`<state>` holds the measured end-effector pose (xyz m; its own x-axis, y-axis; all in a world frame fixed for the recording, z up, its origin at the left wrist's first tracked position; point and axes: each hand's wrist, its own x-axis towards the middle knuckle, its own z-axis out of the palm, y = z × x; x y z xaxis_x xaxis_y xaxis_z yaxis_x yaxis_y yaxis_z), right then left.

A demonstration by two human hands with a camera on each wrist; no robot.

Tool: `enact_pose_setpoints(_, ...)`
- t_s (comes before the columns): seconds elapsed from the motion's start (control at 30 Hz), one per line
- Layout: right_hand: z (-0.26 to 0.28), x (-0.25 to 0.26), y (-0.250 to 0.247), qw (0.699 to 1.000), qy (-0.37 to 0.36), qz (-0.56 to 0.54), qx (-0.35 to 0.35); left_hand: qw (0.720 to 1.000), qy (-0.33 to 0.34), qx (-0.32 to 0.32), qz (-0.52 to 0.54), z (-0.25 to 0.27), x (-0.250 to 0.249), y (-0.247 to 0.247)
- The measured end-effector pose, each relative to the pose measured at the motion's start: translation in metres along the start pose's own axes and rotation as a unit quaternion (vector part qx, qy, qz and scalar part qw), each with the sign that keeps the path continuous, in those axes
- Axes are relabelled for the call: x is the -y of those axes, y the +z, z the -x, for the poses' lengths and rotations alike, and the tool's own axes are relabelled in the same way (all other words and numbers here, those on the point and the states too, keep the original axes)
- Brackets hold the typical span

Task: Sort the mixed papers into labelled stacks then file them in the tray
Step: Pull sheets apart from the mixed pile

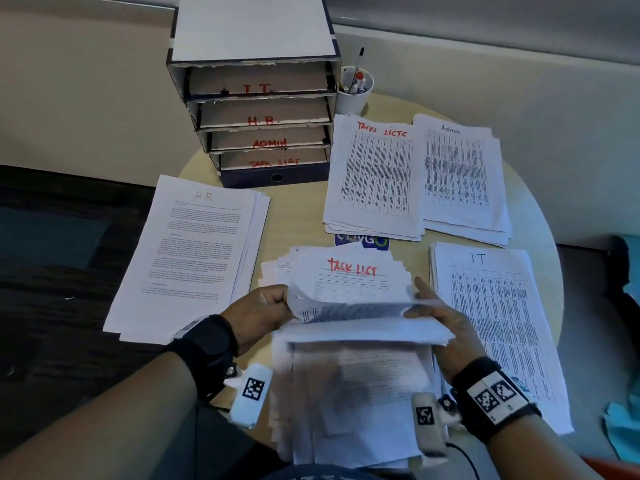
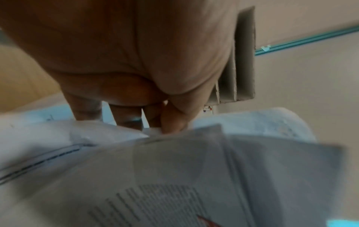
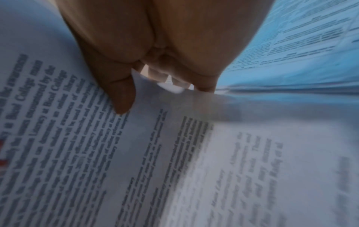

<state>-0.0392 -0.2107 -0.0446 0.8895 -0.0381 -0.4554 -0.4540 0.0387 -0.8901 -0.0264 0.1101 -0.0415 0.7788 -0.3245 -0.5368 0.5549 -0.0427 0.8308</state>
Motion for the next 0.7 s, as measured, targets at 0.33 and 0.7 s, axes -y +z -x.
enact_pose_setpoints(0.33,-0.019,0.029,0.031,0.995,0.03,-0.03,-0.091,0.96,-0.084,-0.129,0.232,-0.015,-0.017,0.014)
enact_pose_setpoints(0.7,-0.001,0.065,0.05,0.96,0.027,0.147,-0.237,0.913,-0.011,-0.153,-0.377,-0.007,-0.022,0.03)
